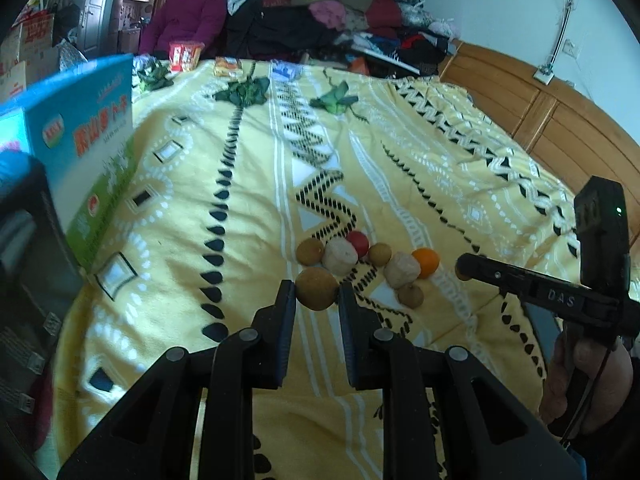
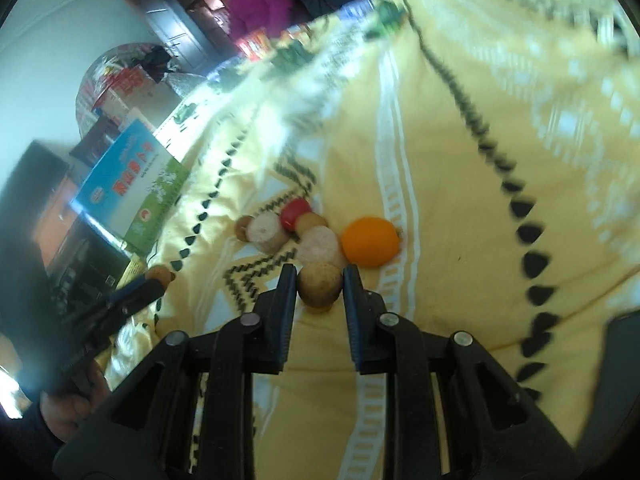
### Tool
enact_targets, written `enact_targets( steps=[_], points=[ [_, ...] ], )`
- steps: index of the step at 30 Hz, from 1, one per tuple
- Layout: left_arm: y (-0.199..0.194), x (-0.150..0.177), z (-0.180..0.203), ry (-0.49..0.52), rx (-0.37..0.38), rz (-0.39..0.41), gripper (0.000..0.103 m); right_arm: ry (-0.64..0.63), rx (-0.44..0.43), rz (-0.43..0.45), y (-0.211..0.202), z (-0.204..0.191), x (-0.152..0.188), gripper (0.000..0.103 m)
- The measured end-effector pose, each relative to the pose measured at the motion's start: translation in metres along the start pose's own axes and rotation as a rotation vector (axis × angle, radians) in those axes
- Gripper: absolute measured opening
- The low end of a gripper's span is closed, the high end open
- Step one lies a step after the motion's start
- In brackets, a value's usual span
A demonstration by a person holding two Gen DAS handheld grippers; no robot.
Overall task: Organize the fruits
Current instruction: 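Carry the brown fruit in the left tool over the steel bowl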
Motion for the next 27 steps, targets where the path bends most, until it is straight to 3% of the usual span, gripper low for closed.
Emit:
enact_targets(
  steps=[7,14,21,27],
  points=[
    [-0.083,-0.034,-0.028,-0.031,-0.058,0.146,0.021,-0.184,0.015,0.057,-0.022,-0.076,-0.031,0.024],
    [-0.196,-0.054,-0.126,-0.153,-0.234,0.314,0.021,-0.34,-0.105,0.099,-0.025,-0.192,-0.063,0.024],
    [-0.29,-0.037,-0.252,-0.331,-0.456,0.411,0.021,-0.505,-0.297,0.074,0.001,-0.343,-0.069,0.024],
    [-0.32,-0.006,-0.319,-0.446,-0.553,0.413,0.021,-0.596,-0.404,-0.029,0.041,-0.437,-0.045,0.024]
  ],
)
Point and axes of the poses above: each gripper's, at about its wrist camera, not at the fingertips, and y roughly the way its jaws point, z to its right, x to its underside, the point moved 5 cm from there along y, roughly the way its jaws point, and after that the axes turned 6 degrees about -y, right-handed, at the moved point
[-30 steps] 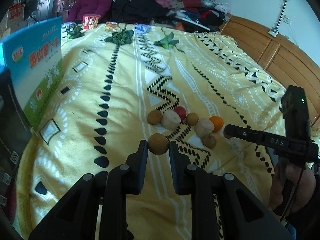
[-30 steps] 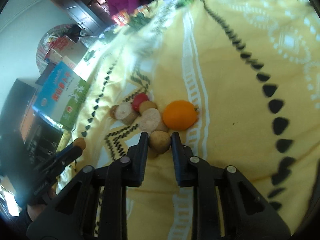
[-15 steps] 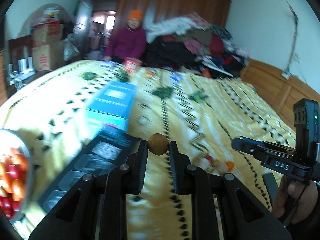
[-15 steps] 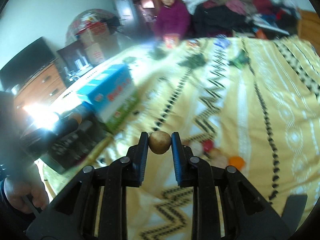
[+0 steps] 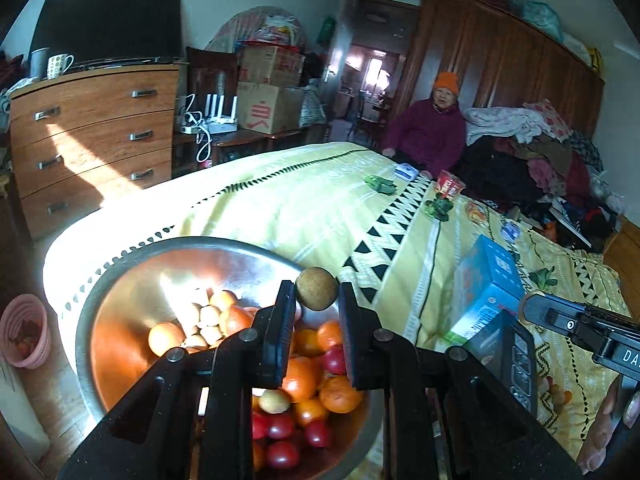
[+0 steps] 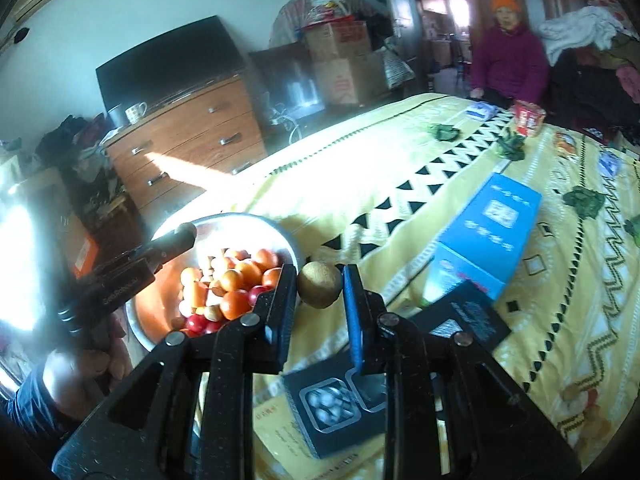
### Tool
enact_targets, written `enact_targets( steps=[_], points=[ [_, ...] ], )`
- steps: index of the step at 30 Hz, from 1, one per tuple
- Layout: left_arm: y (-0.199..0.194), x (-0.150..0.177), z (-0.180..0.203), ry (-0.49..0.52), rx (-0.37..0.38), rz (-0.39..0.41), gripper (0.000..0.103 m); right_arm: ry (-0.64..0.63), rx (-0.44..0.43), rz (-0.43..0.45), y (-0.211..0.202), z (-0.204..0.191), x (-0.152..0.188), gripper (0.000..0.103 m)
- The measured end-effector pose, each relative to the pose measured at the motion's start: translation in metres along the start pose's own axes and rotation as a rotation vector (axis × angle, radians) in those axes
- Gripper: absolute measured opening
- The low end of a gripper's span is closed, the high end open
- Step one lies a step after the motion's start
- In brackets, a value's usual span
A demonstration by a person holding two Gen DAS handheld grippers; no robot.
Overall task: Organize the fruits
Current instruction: 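Carry the brown fruit in the left tool over the steel bowl, then open the left tool to drop the brown fruit into the bowl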
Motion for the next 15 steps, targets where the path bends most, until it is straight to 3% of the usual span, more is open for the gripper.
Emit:
enact_targets(
  steps=[7,15],
  points=[
    [0.01,0.021,-0.04,-0.047,-0.045,-0.052,0.021,-0.095,-0.068,-0.127,0.064,-0.063,0.006,0.024],
    [0.021,0.025,-0.055,-0.068,-0.045,-0.087,0.021,-0.134,-0.063,-0.169,0.086,-0.081,0.001,0.024]
  ],
)
Point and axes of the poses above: each gripper's, at about its wrist camera, not at the fingertips, and y roughly the way its jaws point, z to its right, x to its underside, the point moved 5 cm from there along y, roughly the way its jaws point, and after that the axes turned 6 degrees about -y, right-handed, at the moved point
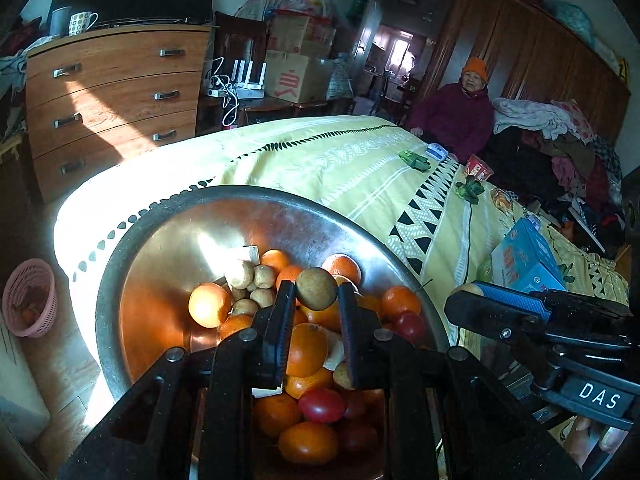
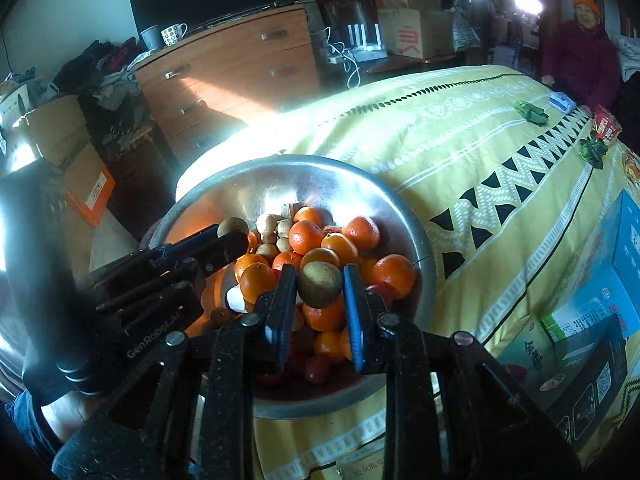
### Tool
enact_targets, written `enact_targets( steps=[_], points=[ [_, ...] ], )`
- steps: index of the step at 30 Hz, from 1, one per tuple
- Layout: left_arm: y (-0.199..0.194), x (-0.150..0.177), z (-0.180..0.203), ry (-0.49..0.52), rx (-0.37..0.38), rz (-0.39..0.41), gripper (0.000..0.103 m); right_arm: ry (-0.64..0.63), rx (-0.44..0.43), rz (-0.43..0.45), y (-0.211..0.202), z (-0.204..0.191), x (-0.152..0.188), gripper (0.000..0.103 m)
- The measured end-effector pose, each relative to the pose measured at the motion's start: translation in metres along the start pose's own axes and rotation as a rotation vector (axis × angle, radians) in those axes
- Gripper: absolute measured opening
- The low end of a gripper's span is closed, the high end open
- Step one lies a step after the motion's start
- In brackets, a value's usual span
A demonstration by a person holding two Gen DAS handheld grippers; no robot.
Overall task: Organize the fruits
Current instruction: 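Open the left tool to drop the brown fruit into the bowl, then move both tools back to the fruits on the bedspread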
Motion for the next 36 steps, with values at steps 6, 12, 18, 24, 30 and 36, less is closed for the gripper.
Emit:
enact_targets(
  steps=[6,12,18,24,30,36],
  points=[
    [-0.002,-0.001,-0.006,-0.017,-0.03,0.018,0.053,-0.013,0.05,-0.008,0.003,-0.002,-0.004,0.046],
    [-0.014,-0.005,-0.008,-0.033,-0.063,0.058,0.072,-0.03,0.107,0.022,-0.01,-0.003,-0.007,0.073],
    [-0.029,-0.009,0.009,-0.016,-0.06,0.087,0.077,-0.046,0.179,0.071,-0.042,0.0,-0.005,0.073],
    [-0.059,-0.014,0.049,0.03,-0.014,0.156,0.083,-0.056,0.266,0.122,-0.088,0.01,0.005,0.074],
    [-0.102,-0.015,0.108,0.114,0.047,0.28,0.099,-0.028,0.358,0.203,-0.148,0.027,0.028,0.082],
    [-0.144,0.003,0.176,0.213,0.167,0.398,0.103,0.011,0.547,0.315,-0.222,0.05,0.09,0.103]
  ],
)
Point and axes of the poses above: each gripper's, at about its wrist camera, not at the fingertips, and y roughly the way its jaws point, z to its right, x to its underside, the point moved 5 cm from there along y, roughly the way its jaws point, and after that the axes turned 6 degrees about -y, right-handed, at the moved point
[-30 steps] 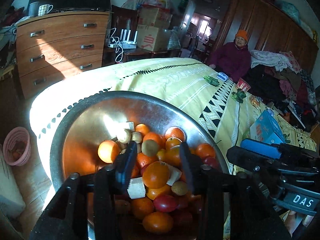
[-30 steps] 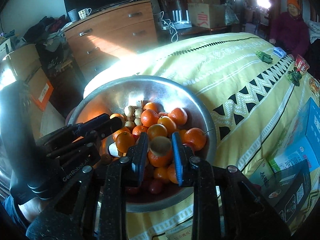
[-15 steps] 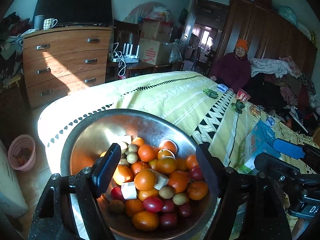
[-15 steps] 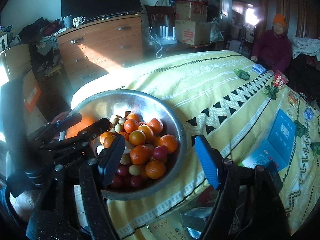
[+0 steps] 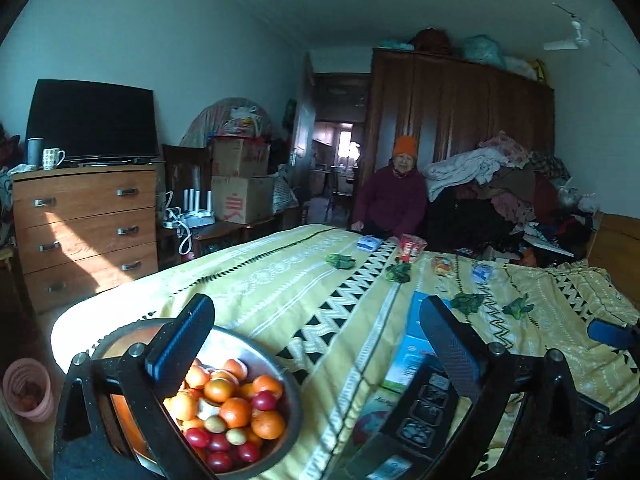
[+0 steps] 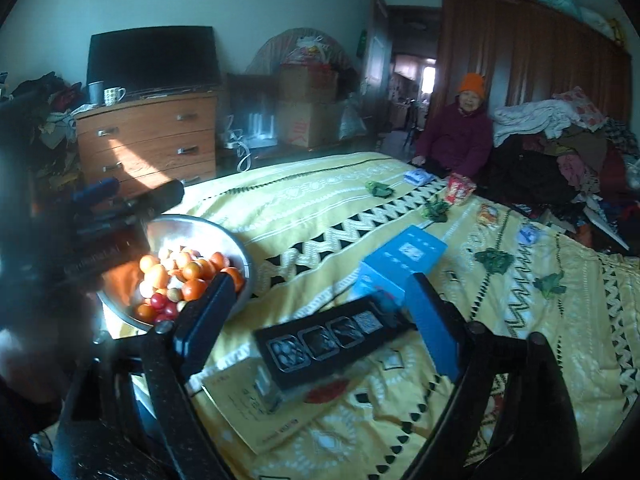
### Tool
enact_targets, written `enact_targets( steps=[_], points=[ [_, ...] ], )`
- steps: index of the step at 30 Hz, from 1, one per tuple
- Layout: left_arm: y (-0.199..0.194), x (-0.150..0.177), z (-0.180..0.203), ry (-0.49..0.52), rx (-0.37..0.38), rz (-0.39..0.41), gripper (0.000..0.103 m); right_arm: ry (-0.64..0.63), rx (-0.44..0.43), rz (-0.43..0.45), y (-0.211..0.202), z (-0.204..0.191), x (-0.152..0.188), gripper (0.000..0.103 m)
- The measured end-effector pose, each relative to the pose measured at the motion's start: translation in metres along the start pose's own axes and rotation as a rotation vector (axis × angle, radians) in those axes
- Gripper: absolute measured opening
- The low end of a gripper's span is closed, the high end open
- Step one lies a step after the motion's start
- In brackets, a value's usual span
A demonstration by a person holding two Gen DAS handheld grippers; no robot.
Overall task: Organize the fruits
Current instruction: 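Move both tools back to the fruits on the bedspread, then grasp another brown round fruit with the left tool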
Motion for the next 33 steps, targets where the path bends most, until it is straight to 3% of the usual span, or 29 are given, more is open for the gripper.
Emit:
enact_targets(
  steps=[2,9,12,19,22,24,28,33],
  points=[
    [0.001,0.009,0.026,0.012,0.059,-0.032,0.103,0.048,0.053,-0.016,-0.013,0.025,0.026,0.103],
    [0.02,0.07,0.126,0.138,0.203,-0.221,0.103,0.259,0.147,-0.237,-0.034,0.085,0.165,0.103],
    [0.024,0.097,0.166,0.182,0.254,-0.304,0.103,0.374,0.162,-0.266,-0.058,0.106,0.212,0.103],
    [0.036,0.164,0.249,0.29,0.371,-0.472,0.103,0.537,0.194,-0.304,-0.084,0.147,0.263,0.103],
    [0.052,0.203,0.287,0.332,0.433,-0.563,0.102,0.575,0.198,-0.303,-0.087,0.166,0.273,0.094],
    [0.063,0.232,0.312,0.358,0.47,-0.623,0.097,0.63,0.195,-0.309,-0.086,0.184,0.287,0.083],
    [0.087,0.295,0.356,0.383,0.565,-0.777,0.06,0.717,0.199,-0.321,-0.086,0.209,0.313,0.077],
    [0.122,0.348,0.376,0.39,0.532,-0.863,0.056,0.778,0.21,-0.35,-0.088,0.223,0.337,0.077]
  ],
)
Point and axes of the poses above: each gripper's, at about its wrist camera, not at the fingertips, and y roughly the way its jaws point, z to its right, x to its underside, the point moved 5 cm from there along y, roughly the way its jaws point, and after that the axes turned 6 degrees about -y, right-handed, at the moved point
